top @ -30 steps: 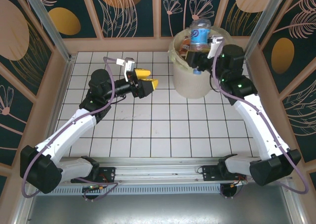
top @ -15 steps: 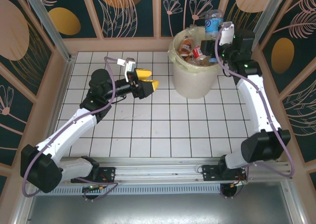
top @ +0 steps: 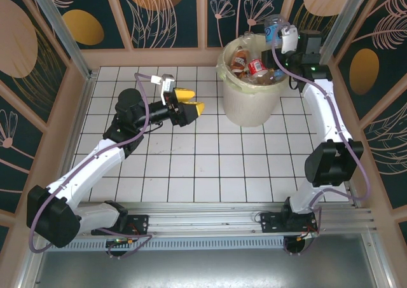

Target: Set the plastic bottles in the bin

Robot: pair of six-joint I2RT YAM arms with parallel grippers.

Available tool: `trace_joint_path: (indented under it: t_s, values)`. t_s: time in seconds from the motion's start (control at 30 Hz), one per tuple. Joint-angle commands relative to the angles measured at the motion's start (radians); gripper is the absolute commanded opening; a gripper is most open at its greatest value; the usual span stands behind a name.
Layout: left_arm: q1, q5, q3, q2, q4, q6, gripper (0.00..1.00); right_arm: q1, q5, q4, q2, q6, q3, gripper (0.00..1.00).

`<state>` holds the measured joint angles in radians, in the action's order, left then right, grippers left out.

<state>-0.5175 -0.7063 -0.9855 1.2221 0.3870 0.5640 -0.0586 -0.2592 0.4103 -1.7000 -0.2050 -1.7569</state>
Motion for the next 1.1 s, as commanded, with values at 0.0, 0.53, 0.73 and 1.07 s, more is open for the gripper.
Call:
trace_joint_path:
  t_s: [0.0, 0.53, 0.73, 1.07]
  values:
    - [-0.006, -0.014, -0.016, 0.006, 0.014, -0.003, 0.99, 0.014, -0.003, 0.027, -0.028, -0.034, -0.055, 0.71]
    - [-0.006, -0.005, -0.015, -0.011, -0.008, -0.020, 0.99, 0.029, -0.009, 0.031, 0.002, 0.009, -0.043, 0.91]
    - [-0.006, 0.017, -0.015, -0.008, -0.017, -0.041, 0.99, 0.029, 0.014, 0.000, 0.036, 0.102, -0.053, 0.89]
    - [-0.006, 0.023, -0.048, 0.031, -0.023, -0.038, 0.99, 0.028, -0.003, -0.108, 0.073, 0.182, 0.059, 0.83]
